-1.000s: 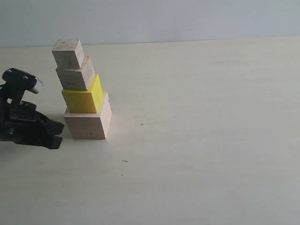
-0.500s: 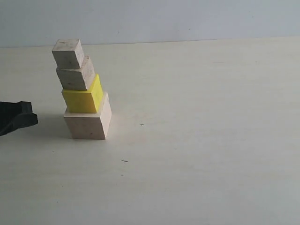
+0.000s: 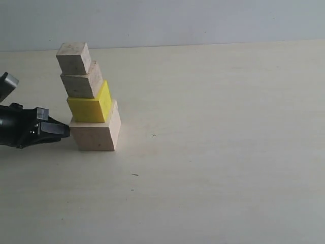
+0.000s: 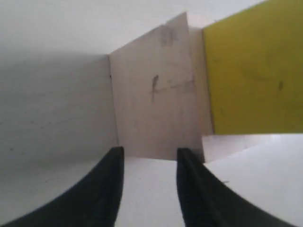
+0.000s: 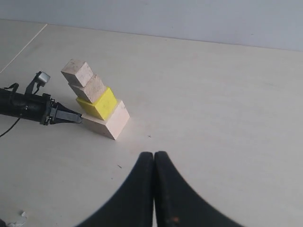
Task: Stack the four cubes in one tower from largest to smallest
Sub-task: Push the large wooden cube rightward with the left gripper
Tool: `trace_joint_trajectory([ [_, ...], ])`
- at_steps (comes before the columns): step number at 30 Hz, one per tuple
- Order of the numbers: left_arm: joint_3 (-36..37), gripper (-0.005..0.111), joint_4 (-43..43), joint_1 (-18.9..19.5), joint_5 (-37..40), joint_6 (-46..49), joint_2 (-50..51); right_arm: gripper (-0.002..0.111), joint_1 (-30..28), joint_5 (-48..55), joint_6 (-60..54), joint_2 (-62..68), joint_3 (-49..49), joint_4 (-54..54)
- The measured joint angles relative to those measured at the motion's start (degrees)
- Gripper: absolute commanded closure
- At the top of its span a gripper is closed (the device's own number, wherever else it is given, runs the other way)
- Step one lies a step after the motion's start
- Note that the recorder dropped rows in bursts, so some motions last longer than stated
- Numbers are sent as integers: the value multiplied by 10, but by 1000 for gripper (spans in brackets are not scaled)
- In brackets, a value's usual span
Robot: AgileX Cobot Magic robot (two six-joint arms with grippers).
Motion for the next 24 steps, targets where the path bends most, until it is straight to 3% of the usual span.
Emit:
trace_joint_trajectory([
  [2, -2, 49, 9, 0, 9, 26, 0, 108, 0, 0, 0, 0, 0, 0],
  [17, -3, 50, 52, 0, 37, 136, 0, 108, 0, 0, 0, 0, 0, 1],
  [24, -3, 50, 57, -39, 46, 229, 1, 108, 0, 0, -2, 0, 0, -2],
])
